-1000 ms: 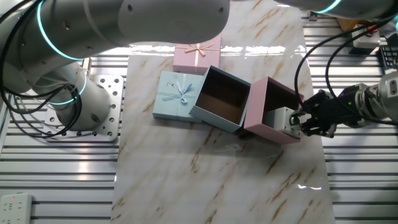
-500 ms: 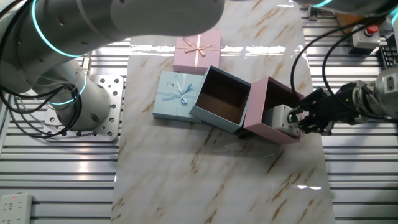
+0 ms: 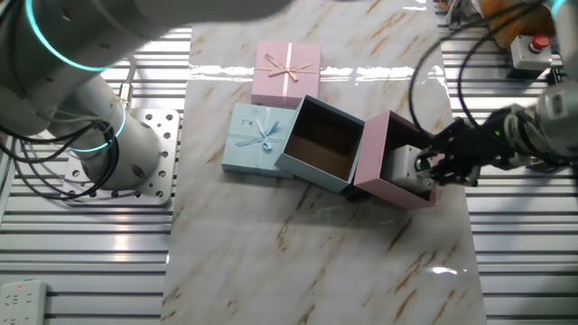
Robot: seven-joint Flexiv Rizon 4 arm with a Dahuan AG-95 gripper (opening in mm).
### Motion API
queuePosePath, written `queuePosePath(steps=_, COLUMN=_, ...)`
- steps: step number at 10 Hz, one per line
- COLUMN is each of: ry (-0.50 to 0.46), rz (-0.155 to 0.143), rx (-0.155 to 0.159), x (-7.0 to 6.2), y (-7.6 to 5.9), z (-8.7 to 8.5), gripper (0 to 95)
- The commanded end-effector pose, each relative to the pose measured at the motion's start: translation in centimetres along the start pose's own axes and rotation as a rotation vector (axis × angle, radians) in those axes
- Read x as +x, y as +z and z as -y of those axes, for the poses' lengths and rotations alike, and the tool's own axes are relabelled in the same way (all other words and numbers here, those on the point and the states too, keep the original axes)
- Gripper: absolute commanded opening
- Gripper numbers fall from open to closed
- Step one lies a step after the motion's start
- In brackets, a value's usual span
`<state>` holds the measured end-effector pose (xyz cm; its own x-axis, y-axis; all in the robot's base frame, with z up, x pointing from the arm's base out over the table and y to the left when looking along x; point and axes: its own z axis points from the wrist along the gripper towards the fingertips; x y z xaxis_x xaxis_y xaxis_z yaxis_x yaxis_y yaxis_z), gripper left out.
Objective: Move an object from one box to another
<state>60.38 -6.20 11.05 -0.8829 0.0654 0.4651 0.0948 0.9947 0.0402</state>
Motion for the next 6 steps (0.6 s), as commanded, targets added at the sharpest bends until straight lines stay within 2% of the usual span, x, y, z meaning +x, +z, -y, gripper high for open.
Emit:
queuePosePath(steps=1, ry=-0.005, rz=0.004, rx=0.015, x=0.2, y=-0.4, z=-0.3, gripper=0.0)
queuePosePath(steps=4, ry=-0.002, rz=0.022, rx=0.019, x=0.5, y=-1.6, z=-0.7, gripper=0.0)
queuePosePath(steps=6, ry=-0.007, rz=0.061, rx=0.024, x=0.7, y=-2.0, z=-0.9, gripper=0.0)
